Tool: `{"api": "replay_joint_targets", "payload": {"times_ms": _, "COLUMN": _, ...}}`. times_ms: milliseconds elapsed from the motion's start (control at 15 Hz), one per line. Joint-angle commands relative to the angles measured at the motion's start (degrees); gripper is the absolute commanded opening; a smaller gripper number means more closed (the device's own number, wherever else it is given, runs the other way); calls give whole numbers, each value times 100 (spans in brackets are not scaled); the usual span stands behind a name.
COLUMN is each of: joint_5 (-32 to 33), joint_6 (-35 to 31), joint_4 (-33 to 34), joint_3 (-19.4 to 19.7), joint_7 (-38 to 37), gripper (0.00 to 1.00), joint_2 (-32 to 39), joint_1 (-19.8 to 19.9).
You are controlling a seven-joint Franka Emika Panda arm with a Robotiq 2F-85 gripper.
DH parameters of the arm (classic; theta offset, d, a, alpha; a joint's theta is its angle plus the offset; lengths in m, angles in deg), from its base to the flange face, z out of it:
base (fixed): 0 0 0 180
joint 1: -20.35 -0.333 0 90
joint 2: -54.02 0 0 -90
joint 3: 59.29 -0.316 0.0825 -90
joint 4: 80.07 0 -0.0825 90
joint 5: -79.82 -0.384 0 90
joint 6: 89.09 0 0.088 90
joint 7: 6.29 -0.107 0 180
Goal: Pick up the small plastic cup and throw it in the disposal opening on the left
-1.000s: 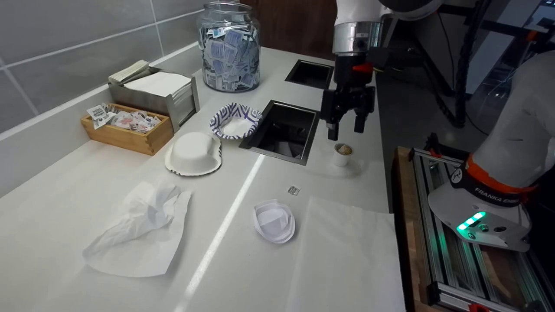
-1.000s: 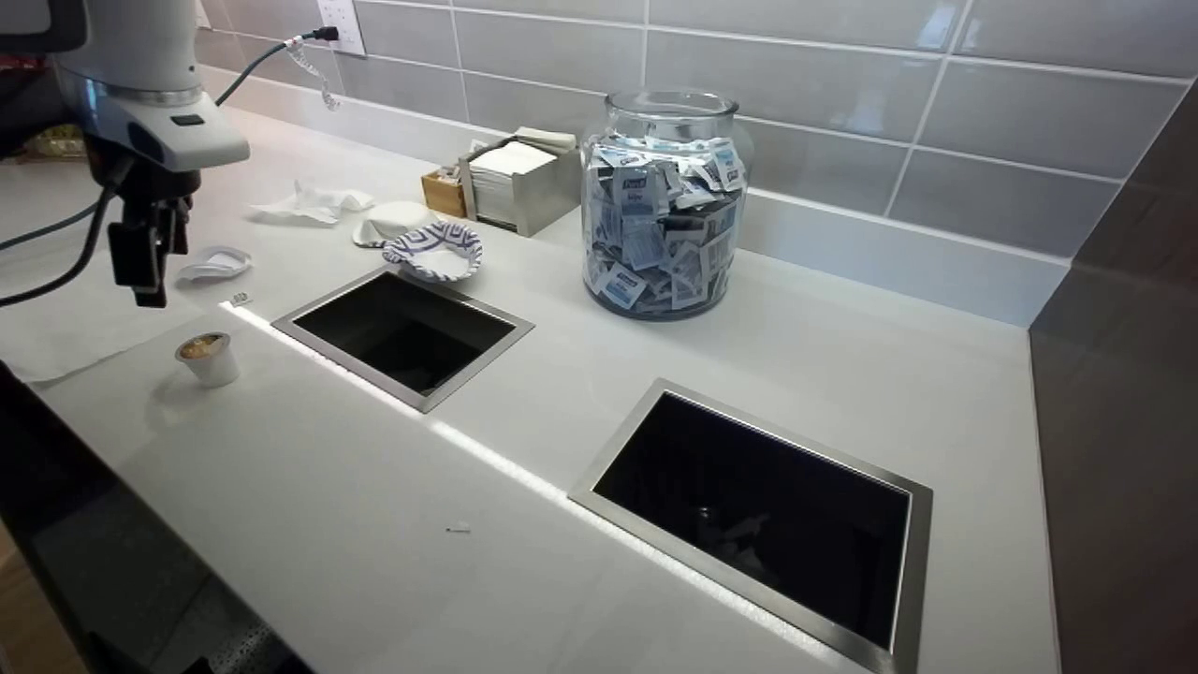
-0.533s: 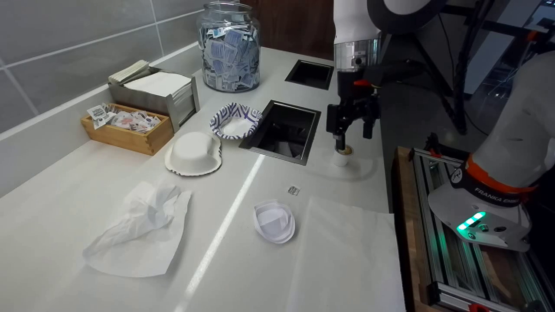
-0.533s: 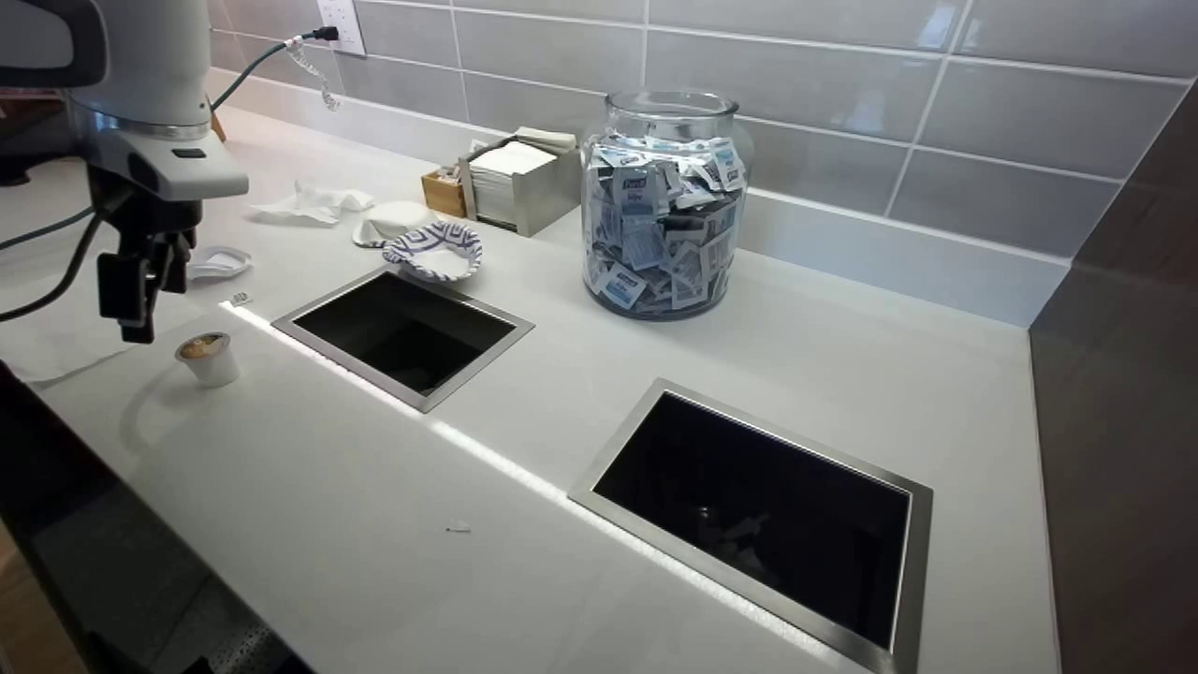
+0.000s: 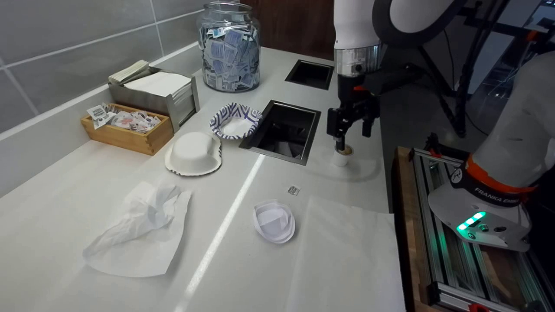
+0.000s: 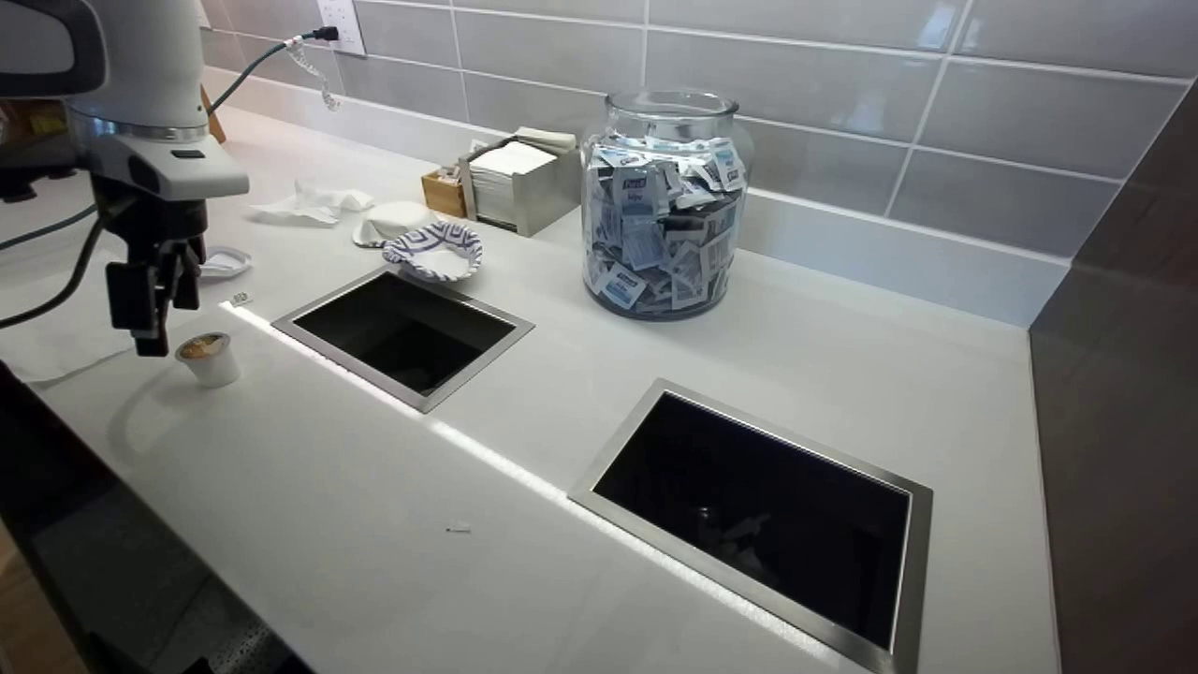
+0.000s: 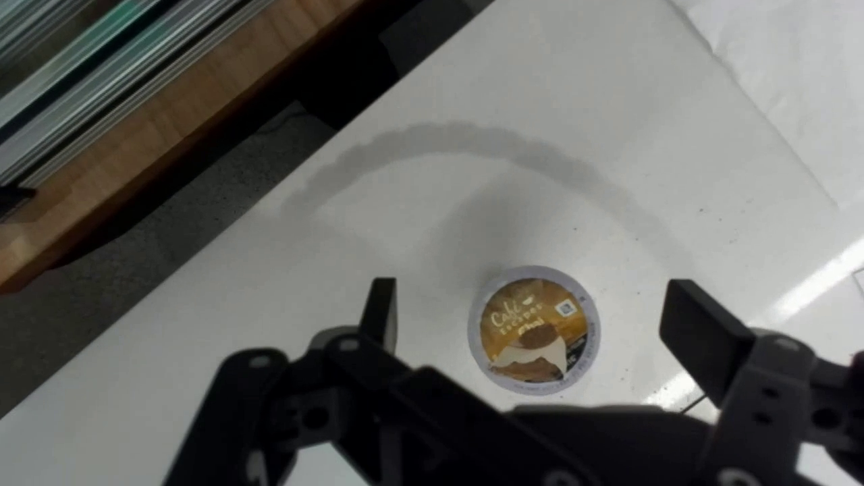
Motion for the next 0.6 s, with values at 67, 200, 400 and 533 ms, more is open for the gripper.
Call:
{"api": "replay_joint_targets", "payload": {"times_ms": 67, "joint_5": -16, "joint_6": -954, "joint_4": -330, "joint_3": -54, "joint_7": 137, "gripper": 100, "joint_2": 54, "joint_1": -16}}
{"api": "replay_joint_targets", "payload": {"times_ms": 200, "joint_5": -44, "joint_6": -1235, "joint_4": -169, "joint_3": -47, "joint_7": 157, "gripper": 100, "joint_2": 294, "joint_1": -28}}
{"api": "replay_joint_targets", "payload": {"times_ms": 400, "joint_5": -117, "joint_6": -1620, "joint_4": -157, "joint_3": -29, "joint_7": 208, "gripper": 100, "joint_2": 430, "joint_1": -66}}
{"api": "replay_joint_targets", "payload": {"times_ms": 533, "joint_5": -378, "joint_6": -1790, "joint_4": -153, "joint_3": 33, "joint_7": 370, "gripper": 100, "joint_2": 536, "joint_1": -149}}
